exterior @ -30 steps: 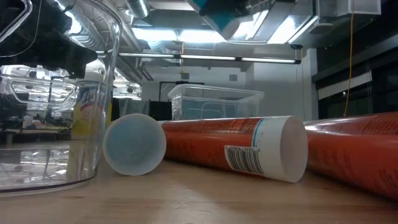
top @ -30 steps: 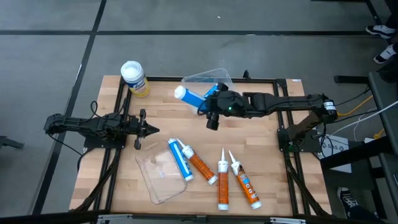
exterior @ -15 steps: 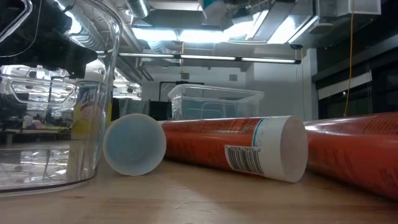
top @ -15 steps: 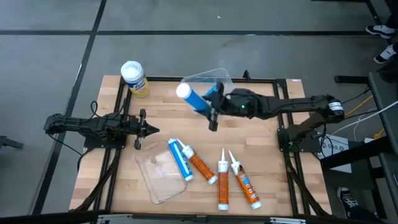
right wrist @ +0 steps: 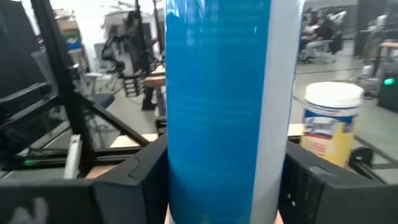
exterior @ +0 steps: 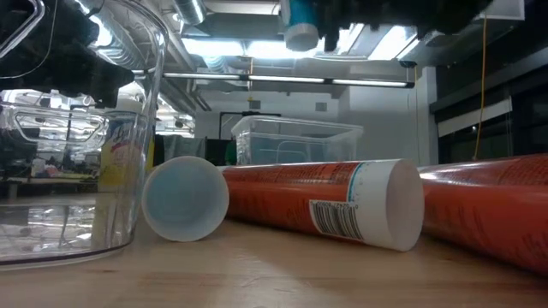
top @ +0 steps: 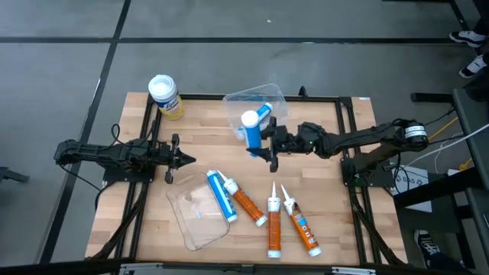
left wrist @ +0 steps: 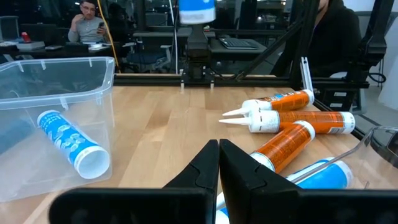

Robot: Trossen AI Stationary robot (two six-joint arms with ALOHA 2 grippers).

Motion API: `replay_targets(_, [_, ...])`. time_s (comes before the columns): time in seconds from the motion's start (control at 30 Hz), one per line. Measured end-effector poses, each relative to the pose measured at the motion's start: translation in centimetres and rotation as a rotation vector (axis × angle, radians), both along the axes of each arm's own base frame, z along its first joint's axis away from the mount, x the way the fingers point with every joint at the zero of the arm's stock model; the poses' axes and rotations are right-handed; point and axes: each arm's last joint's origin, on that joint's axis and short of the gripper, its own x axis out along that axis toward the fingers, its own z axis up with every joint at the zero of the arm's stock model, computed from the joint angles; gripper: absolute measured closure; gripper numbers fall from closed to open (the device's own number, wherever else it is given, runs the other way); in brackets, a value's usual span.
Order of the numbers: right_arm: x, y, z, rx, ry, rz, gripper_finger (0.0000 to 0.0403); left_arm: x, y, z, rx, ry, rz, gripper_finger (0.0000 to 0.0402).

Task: Pick & place silicon tubes, Sealant and Lysol wipes
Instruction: Put the top blue sealant into the white bin

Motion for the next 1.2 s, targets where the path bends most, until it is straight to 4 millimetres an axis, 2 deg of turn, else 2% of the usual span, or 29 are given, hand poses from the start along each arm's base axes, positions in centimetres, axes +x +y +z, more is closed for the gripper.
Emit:
replay_targets(0.33, [-1.8,0.1,-3.5,0.089,-0.014,0.012,0.0186,0.0,0.0,0.0,0.0,0.0,0.0,0.0391])
replay_targets(0.63, [-2.1,0.2,-3.9,0.059,-0.02,0.048,0.0186,0.0,0.0,0.0,0.0,0.0,0.0,0.0389])
replay_targets(0.73, [-2.1,0.3,-4.2,-0.047,0.013,0.145,0.0186,0.0,0.0,0.0,0.0,0.0,0.0,0.039])
replay_targets(0.87, [-2.1,0.3,-4.3,-0.106,0.022,0.364,0.0186,0.0,0.0,0.0,0.0,-0.001,0.0,0.0393])
replay_targets(1.2, [-2.8,1.2,-3.9,-0.017,0.016,0.769,0.0186,0.0,0.0,0.0,0.0,0.0,0.0,0.039])
